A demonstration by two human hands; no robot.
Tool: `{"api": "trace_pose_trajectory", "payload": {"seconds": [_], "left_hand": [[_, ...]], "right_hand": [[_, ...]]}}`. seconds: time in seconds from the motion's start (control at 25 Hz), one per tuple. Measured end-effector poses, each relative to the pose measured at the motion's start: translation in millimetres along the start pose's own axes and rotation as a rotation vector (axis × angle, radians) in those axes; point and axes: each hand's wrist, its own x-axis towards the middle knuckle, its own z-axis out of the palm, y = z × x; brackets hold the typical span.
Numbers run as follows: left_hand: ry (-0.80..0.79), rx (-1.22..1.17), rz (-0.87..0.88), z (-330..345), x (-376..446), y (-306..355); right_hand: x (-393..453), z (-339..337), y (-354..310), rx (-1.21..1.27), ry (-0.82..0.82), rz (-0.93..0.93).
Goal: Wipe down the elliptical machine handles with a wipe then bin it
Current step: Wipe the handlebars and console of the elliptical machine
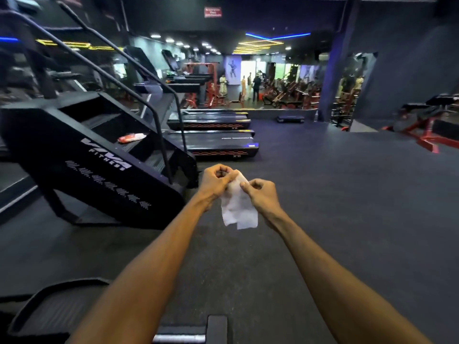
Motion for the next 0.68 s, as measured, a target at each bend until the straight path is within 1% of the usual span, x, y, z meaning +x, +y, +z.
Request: {"api": "trace_pose_trajectory", "payload": {"seconds": [0.12, 0.16, 0.2, 0.28, 0.32, 0.36, 0.44, 0.56, 0.68], "left_hand": [[0.194, -0.124, -0.121, 20.3, 23.2, 0.3], [0.204, -0.148, -0.188, 24.5, 32.2, -0.6], [0.15, -0.153, -0.265, 27.2, 41.7, -2.5], [-0.051, -0.103, -0.413, 26.6, 55.1, -8.9], [-0.097, -0.086, -0.438, 26.4, 60.7, -13.5], [-0.073, -0.102, -0.422, 26.0, 68.6, -16.0], [0.089, -0.153, -0.34, 19.2, 88.0, -19.8], [0.341, -0.128, -0.25, -4.9, 128.7, -27.9], [0.467, -0.191, -0.235, -38.8, 172.4, -38.9]], "right_hand": [[40.7, -10.8, 5.4, 0.061, -0.079, 0.005], [53.8, -12.0, 5.7, 0.074, -0.103, 0.004], [68.2, -13.2, 6.4, 0.092, -0.126, 0.005], [95.2, -11.7, 5.7, 0.149, -0.144, 0.004], [108.6, -8.9, 6.0, 0.171, -0.152, 0.006], [124.0, -3.9, 6.7, 0.186, -0.17, 0.009], [149.8, 8.9, 7.2, 0.212, -0.225, 0.042], [193.9, 46.9, 9.5, 0.272, -0.347, 0.115], [232.9, 92.5, 4.7, 0.296, -0.424, 0.061]]}}
